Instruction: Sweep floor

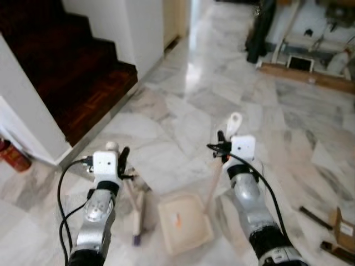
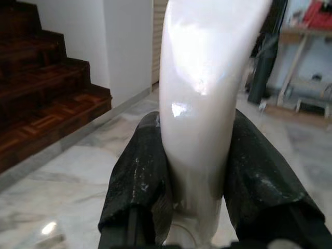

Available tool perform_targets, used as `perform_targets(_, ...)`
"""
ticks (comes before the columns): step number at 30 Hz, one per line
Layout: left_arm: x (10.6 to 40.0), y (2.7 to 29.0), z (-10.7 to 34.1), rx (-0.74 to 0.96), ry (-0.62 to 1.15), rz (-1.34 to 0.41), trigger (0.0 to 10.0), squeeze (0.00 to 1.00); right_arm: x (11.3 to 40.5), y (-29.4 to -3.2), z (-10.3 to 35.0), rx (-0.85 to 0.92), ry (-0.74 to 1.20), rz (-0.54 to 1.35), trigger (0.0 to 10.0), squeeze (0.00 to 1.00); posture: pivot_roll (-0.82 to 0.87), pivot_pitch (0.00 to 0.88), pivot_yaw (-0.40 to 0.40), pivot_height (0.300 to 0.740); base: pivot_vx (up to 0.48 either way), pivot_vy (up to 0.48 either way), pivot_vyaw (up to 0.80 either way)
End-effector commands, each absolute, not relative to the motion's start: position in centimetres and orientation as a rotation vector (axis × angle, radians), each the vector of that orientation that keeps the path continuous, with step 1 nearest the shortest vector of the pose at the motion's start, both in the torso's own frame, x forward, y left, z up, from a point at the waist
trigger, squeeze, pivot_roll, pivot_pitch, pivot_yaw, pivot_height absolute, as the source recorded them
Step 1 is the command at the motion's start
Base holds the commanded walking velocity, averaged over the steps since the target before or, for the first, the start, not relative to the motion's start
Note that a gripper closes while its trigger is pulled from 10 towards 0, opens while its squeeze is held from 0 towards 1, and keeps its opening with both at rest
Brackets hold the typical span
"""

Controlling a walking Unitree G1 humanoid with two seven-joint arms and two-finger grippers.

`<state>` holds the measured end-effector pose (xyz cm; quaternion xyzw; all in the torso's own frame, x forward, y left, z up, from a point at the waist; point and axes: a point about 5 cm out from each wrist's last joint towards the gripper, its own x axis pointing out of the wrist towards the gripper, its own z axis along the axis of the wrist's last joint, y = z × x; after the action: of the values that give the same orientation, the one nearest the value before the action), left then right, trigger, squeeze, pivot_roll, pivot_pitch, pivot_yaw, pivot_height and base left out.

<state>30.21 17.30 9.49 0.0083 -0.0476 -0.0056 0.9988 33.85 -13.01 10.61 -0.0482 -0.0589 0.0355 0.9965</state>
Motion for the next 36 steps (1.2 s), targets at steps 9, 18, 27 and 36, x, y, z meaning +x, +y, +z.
perform_targets(9,30.37,17.84,10.36,0.047,-0.132,0.0,10.0,0.0,34.15,-12.23,11.73,-0.076,-0.163,0.091,10.0,0.0,0.04,0.092,-0.024,0.74,0.313,0.0,0.0)
perform_targets(18,30.34,17.8,10.33,0.046,-0.132,0.0,10.0,0.0,34.14,-12.25,11.7,-0.077,-0.162,0.091,10.0,0.0,0.04,0.089,-0.026,0.74,0.313,0.0,0.0)
perform_targets(27,30.35,17.78,10.3,0.044,-0.132,-0.001,10.0,0.0,34.16,-12.29,11.69,-0.078,-0.161,0.092,10.0,0.0,0.04,0.083,-0.027,0.74,0.313,0.0,0.0)
perform_targets(36,30.31,17.73,10.25,0.045,-0.131,-0.002,10.0,0.0,34.11,-12.26,11.68,-0.075,-0.162,0.095,10.0,0.0,0.04,0.073,-0.025,0.74,0.315,0.0,0.0)
